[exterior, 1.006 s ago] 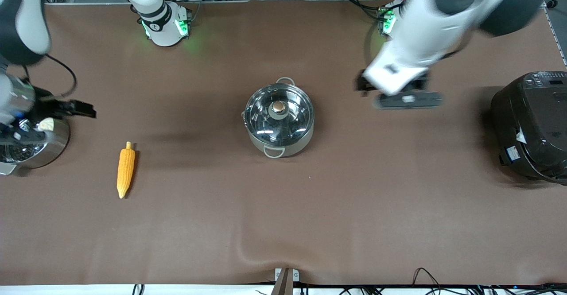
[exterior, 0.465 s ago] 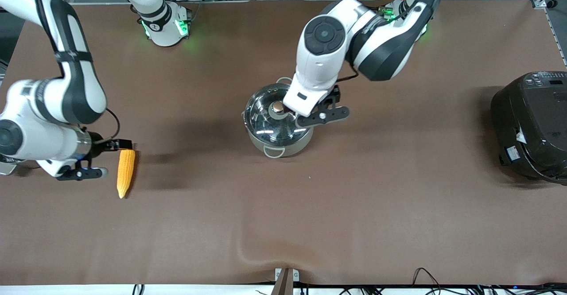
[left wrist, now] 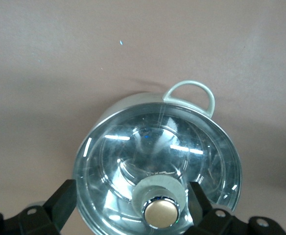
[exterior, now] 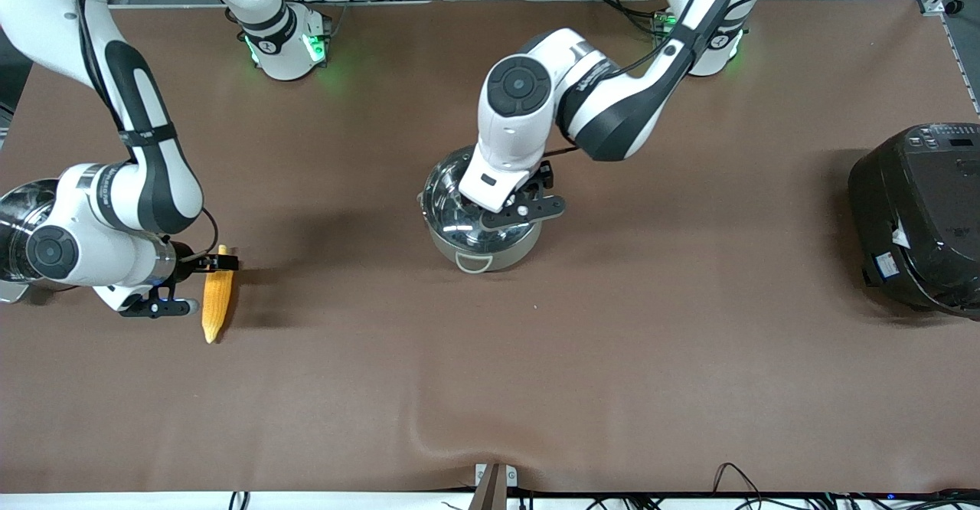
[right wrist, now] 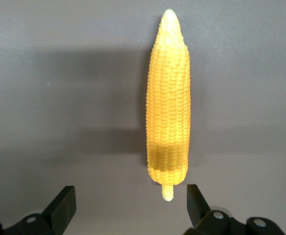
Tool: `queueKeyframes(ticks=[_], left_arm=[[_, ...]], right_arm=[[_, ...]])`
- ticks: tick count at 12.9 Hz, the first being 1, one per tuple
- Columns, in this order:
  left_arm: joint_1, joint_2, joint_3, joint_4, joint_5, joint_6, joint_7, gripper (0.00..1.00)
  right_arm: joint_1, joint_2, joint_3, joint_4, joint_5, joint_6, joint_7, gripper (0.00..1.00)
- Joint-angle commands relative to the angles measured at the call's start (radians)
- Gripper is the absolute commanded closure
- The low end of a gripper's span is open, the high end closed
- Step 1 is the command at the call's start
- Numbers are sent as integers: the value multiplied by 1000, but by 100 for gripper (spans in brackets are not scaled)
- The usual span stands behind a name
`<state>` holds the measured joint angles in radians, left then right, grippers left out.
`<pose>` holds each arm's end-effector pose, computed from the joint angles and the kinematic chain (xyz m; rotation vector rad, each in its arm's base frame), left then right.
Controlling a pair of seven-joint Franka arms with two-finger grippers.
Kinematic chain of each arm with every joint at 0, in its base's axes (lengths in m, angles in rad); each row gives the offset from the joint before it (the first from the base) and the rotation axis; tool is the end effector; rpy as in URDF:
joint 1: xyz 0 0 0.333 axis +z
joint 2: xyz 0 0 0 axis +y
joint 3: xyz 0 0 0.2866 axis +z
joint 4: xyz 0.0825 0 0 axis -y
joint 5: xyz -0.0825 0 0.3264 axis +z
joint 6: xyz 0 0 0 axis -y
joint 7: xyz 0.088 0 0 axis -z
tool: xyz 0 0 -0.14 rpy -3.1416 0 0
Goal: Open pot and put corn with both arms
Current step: 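Grasp the lid knob with the left gripper while the right gripper grasps the corn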
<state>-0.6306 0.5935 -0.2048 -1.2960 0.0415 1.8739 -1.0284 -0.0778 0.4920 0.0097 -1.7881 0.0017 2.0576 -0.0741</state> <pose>0.4582 -0.4612 0.3649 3.0810 0.3316 -0.0962 0.5631 -0.0385 0.2407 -3.1006 -0.0068 0.3448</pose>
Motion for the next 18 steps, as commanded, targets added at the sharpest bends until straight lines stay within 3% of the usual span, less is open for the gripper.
queueKeyframes(ticks=[1,8,10,18], left_arm=[[-35,43,15,34,3,30,-53,0],[-97,75,47,24,8,41,-91,2],[-106,77,47,15,9,41,-90,19],[-121,78,47,3,11,30,-101,21]], right_arm=[[-30,37,10,3,3,44,-12,0],[-11,103,10,18,-17,113,-21,0],[-10,106,10,22,-45,113,-21,0],[-23,158,10,53,-69,124,-115,0]])
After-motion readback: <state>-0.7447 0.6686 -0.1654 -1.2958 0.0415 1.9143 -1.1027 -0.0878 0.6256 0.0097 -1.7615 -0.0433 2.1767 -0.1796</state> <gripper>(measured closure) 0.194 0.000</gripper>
